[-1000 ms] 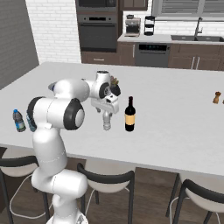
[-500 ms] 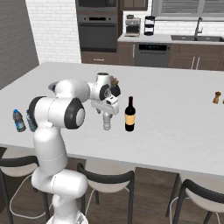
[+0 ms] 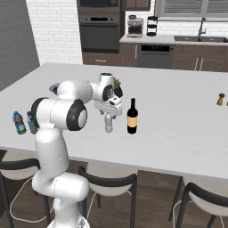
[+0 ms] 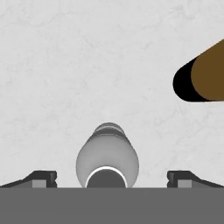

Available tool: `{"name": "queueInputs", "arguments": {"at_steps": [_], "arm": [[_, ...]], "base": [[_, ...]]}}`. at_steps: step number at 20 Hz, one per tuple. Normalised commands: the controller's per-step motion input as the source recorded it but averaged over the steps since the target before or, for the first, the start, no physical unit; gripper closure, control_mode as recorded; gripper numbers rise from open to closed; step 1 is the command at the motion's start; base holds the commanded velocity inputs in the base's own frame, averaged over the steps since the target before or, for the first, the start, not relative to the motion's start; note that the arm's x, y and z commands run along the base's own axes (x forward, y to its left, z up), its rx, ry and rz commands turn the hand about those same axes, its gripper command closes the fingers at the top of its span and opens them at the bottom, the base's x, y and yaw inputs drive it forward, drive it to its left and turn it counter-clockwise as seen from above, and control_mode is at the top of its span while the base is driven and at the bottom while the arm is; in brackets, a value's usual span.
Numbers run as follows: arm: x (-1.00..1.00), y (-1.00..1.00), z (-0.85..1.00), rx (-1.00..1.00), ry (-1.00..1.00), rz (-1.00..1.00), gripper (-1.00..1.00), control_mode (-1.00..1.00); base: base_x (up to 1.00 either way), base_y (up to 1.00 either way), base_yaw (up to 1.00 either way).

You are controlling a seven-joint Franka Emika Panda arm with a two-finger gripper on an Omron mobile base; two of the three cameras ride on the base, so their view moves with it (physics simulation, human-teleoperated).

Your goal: Move the plastic bottles in the middle to the plastics group, and the glass bottles in the middle to the glass group.

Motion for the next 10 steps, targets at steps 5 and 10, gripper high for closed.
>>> {"name": "queueInputs", "arguments": {"at_steps": [5,10], "arm": [[-0.02,0.0,0.09,0.0,-0.01,0.0,-1.0,-1.0],[-0.01,0.0,0.0,0.0,0.0,0.0,-1.0,-1.0]], "base": [[0.0,0.0,0.0],[0.0,0.0,0.0]]}}
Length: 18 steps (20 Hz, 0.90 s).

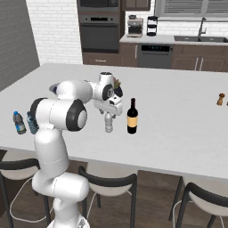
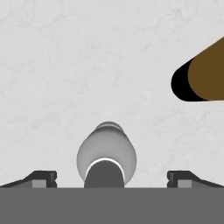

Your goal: Move the plastic bottles in the middle to the plastics group, and the glass bottles in the middle to the glass group.

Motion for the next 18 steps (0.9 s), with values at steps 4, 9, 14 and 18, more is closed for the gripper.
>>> {"name": "queueInputs", "arguments": {"at_steps": [4,9,14,18], "arm": [[0.0,0.0,-0.07,0.0,0.0,0.0,-1.0,-1.0],[0.05,0.0,-0.02,0.0,-0.02,0.0,-1.0,-1.0],[0.0,0.0,-0.17,0.0,0.0,0.0,-1.0,-1.0],[0.0,0.0,-0.08,0.0,0.0,0.0,-1.0,-1.0]], "base": [[0.0,0.0,0.0],[0.0,0.0,0.0],[0.0,0.0,0.0],[0.0,0.0,0.0]]}}
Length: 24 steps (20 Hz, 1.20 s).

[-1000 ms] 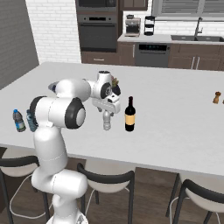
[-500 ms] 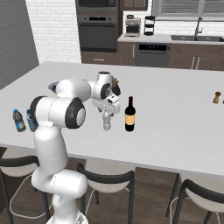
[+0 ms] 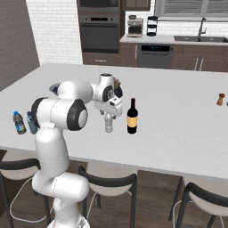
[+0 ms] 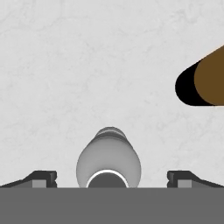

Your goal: Move the plastic bottles in the middle to the plastics group, and the glass bottles in the middle to the glass group.

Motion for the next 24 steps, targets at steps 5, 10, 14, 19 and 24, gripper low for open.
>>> {"name": "queueInputs", "arguments": {"at_steps": [5,10,14,19,24], "arm": [[0.0,0.0,-0.01,0.0,-0.01,0.0,1.0,-1.0],[0.0,0.0,0.0,0.0,0.0,0.0,1.0,-1.0],[0.0,0.0,0.0,0.0,0.0,0.0,1.0,-1.0],[-0.09,0.0,0.02,0.0,-0.02,0.0,1.0,-1.0],[-0.5,0.45,0.25,0.0,-0.06,0.03,1.0,-1.0]], "base": [[0.0,0.0,0.0],[0.0,0.0,0.0],[0.0,0.0,0.0],[0.0,0.0,0.0],[0.0,0.0,0.0]]}}
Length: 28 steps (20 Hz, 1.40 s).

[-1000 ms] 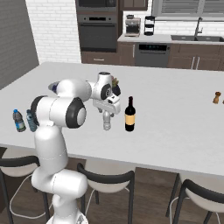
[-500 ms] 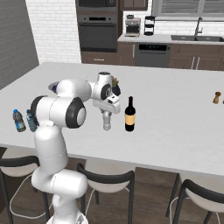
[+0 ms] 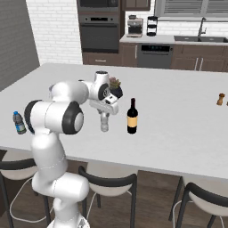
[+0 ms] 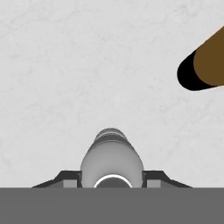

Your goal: Move the plastic bottles in the middle to the plastics group, and the glass bottles in the middle to the glass group.

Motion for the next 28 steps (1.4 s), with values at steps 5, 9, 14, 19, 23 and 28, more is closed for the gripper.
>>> {"name": "queueInputs", "arguments": {"at_steps": [5,9,14,19,23,28], "arm": [[-0.28,0.92,0.12,0.0,-0.03,0.16,1.0,-1.0],[-0.05,1.0,0.02,0.0,0.0,0.3,1.0,-1.0],[-0.03,1.0,0.05,0.0,0.0,0.38,1.0,-1.0],[0.01,1.0,0.14,-0.03,0.0,0.37,1.0,-1.0],[0.08,0.88,0.0,-0.05,0.05,0.23,1.0,-1.0],[0.04,0.45,0.0,-0.02,0.03,0.15,1.0,-1.0]], "base": [[0.0,0.0,0.0],[0.0,0.0,0.0],[0.0,0.0,0.0],[0.0,0.0,0.0],[0.0,0.0,0.0],[0.0,0.0,0.0]]}}
